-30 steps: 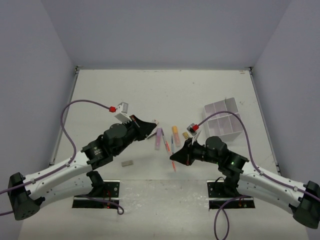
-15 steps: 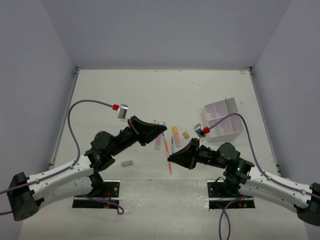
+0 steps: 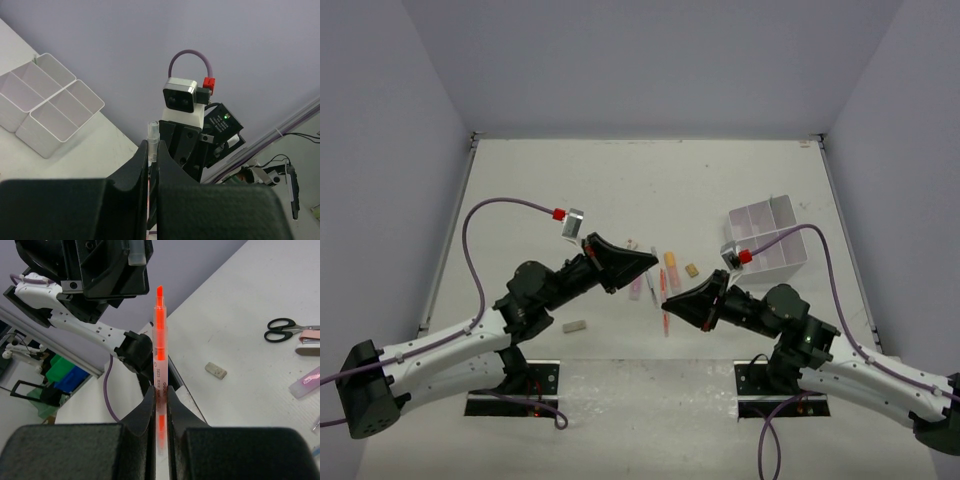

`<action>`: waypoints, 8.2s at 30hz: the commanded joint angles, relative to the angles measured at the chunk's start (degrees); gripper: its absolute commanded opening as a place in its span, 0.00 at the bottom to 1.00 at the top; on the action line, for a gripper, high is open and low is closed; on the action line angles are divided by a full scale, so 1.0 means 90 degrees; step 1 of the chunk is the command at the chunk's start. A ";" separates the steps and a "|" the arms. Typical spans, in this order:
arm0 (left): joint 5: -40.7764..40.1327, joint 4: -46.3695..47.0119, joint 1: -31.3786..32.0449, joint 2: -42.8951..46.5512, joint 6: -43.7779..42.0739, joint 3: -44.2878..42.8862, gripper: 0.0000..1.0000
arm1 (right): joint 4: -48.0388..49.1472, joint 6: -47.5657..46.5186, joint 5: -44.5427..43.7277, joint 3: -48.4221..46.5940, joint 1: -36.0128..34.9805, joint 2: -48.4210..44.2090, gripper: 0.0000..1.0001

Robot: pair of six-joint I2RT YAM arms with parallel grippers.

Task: Sort the stationery into containers
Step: Close the pen cap on the pen, then place the pen in the storage box, then pick up the pen from the center of the board.

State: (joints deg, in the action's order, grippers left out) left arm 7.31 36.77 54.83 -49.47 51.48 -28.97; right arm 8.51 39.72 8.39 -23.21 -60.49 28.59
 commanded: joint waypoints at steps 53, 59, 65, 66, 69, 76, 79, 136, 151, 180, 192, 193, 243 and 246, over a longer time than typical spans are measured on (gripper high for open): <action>0.0370 -0.0551 0.0119 -0.0331 -0.0508 -0.0455 0.18 | -0.0419 -0.0957 -0.0825 -0.1513 -0.0027 0.0827 0.00; 0.0409 -0.0551 0.0126 -0.0291 -0.0554 -0.0475 0.11 | -0.0469 -0.0959 -0.0880 -0.1520 -0.0034 0.0820 0.00; 0.0564 -0.0476 0.0137 -0.0438 -0.0546 -0.0464 0.00 | -0.0516 -0.0966 -0.0913 -0.1599 -0.0035 0.0808 0.00; 0.0551 -0.0426 0.0138 -0.0427 -0.0525 -0.0449 0.00 | -0.0476 -0.0967 -0.0913 -0.1595 -0.0037 0.0808 0.00; 0.0427 -0.0190 0.0177 -0.0323 -0.0447 -0.0297 0.00 | -0.0320 -0.0976 -0.0853 -0.1513 -0.0027 0.0837 0.07; 0.0200 0.0009 0.0197 -0.0034 -0.0367 -0.0217 0.00 | -0.0057 -0.0984 -0.0286 -0.1505 -0.0037 0.1161 0.27; 0.0154 0.0060 0.0197 0.0060 -0.0358 -0.0189 0.00 | 0.0077 -0.0936 -0.0129 -0.1533 -0.0029 0.1367 0.33; -0.0166 -0.1814 0.0232 -0.0191 -0.0996 -0.1282 0.00 | -0.0715 -0.1516 -0.0721 -0.2647 -0.0016 0.1747 0.00; -0.0244 -0.1406 0.0596 -0.0365 -0.0833 -0.0522 0.00 | -0.1306 -0.1913 0.0111 -0.4840 0.1096 0.3038 0.00; -0.6264 -0.7288 0.0588 -0.0252 -0.0718 -0.4284 1.00 | -0.1687 -0.1608 -0.1743 -0.2830 0.2152 0.2883 0.00; -0.5866 -0.8039 0.0578 0.0275 -0.1075 -0.2770 1.00 | -0.2915 -0.0771 -0.4407 -0.3327 0.6419 0.3483 0.00; -0.5826 -0.8094 0.0578 0.0299 -0.1251 -0.2714 1.00 | -0.2811 -0.0762 -0.4462 -0.3374 0.6579 0.3555 0.00; -0.6699 -0.9835 0.0519 -0.0373 -0.1187 -0.2754 1.00 | -0.4247 -0.0915 -0.2244 -0.4355 0.2321 0.4987 0.59; -0.6667 -0.9771 0.0519 -0.0475 -0.1227 -0.2722 1.00 | -0.4162 -0.0418 -0.2687 -0.4218 0.1878 0.5498 0.45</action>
State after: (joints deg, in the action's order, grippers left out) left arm -50.40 -51.63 59.75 -52.91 39.96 -54.28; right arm -26.19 29.36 -14.23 -63.57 -38.35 72.58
